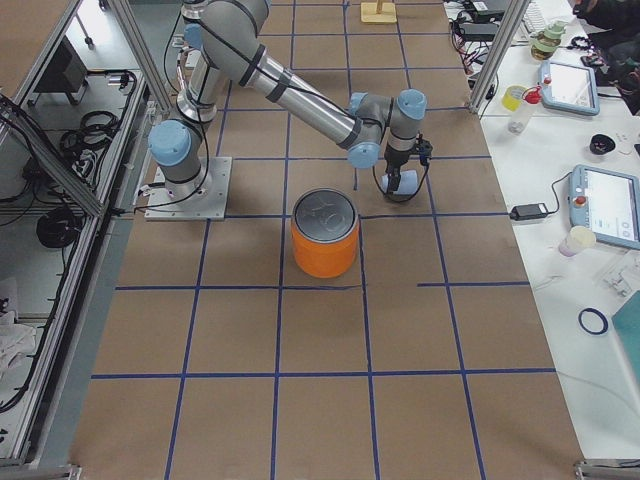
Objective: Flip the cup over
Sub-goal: 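Carry the cup with the right gripper toward the left arm's side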
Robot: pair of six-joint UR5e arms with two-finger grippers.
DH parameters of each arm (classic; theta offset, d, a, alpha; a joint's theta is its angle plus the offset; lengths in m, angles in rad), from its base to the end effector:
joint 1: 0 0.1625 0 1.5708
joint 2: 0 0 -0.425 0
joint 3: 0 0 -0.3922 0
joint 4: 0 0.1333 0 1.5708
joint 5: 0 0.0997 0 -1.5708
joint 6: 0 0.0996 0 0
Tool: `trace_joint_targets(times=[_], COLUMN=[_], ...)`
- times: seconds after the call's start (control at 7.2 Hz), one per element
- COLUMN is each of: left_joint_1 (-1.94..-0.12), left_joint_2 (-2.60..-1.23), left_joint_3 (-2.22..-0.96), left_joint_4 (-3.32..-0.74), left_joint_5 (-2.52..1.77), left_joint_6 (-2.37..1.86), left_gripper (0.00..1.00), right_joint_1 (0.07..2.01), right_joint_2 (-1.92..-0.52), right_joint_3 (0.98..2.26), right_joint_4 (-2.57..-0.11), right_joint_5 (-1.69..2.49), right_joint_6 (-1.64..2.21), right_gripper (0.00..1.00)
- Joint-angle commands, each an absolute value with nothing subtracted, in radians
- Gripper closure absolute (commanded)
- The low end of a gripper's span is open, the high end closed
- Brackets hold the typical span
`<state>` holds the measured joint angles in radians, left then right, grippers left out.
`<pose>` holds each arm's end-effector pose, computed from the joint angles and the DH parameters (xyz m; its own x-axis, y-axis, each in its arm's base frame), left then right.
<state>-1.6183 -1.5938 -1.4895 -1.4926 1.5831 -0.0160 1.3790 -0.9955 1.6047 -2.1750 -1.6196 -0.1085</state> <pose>-0.1563 -0.5068 0.5251 -0.9995 0.0300 -0.0100 0.0311 0.9902 -0.1362 0.0018 -0.6646 0.1947 -0.9954 0.0827 0.0480 0.0833 0.9965 0.0103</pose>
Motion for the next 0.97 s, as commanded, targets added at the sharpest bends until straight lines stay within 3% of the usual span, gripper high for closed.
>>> trace_joint_targets(times=[0.0, 0.28, 0.42, 0.83], left_joint_1=[-1.62, -1.618, -1.618, -1.62], left_joint_2=[-1.594, -1.594, -1.594, -1.594], left_joint_3=[-1.489, -1.489, -1.489, -1.489], left_joint_4=[-1.493, -1.494, -1.493, -1.493], left_joint_5=[1.583, 1.585, 1.583, 1.583], left_joint_6=[-0.017, -0.015, -0.015, -0.015], left_gripper=[0.0, 0.0, 0.0, 0.0], right_joint_1=[1.379, 1.379, 1.379, 1.408], right_joint_2=[-0.986, -0.983, -0.988, -1.07], right_joint_3=[1.601, 1.591, 1.579, 1.577], right_joint_4=[-2.209, -2.218, -2.217, -2.214], right_joint_5=[-1.614, -1.614, -1.615, -1.535], right_joint_6=[-0.109, -0.11, -0.124, -0.295], right_gripper=[0.18, 0.56, 0.65, 0.67])
